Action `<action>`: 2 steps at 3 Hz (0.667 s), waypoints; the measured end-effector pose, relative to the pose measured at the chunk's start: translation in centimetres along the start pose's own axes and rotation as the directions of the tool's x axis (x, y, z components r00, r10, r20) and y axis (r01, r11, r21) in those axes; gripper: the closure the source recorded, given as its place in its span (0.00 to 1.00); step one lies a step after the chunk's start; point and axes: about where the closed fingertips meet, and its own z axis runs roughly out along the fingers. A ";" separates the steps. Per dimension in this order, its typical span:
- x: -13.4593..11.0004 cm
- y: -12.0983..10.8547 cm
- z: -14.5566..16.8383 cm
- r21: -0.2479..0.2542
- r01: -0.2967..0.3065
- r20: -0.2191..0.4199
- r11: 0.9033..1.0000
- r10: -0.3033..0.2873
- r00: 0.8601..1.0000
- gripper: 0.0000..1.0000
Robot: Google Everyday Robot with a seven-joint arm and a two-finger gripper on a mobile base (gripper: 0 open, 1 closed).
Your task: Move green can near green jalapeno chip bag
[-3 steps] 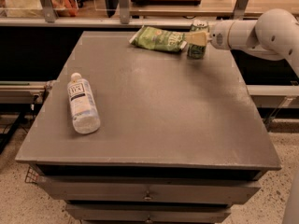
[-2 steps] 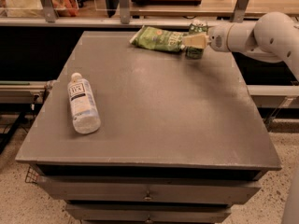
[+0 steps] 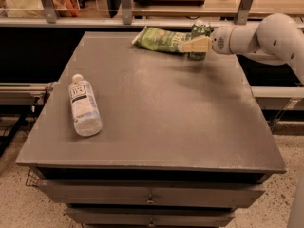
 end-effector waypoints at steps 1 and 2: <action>0.0 -0.1 -1.3 -0.003 0.000 -0.002 1.000 0.000 1.000 0.00; -0.1 -1.6 -5.4 0.000 0.009 0.030 1.000 -0.009 1.000 0.00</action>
Offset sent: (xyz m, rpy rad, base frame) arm -0.0635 -0.1324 0.0427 0.0260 -0.0910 -0.0350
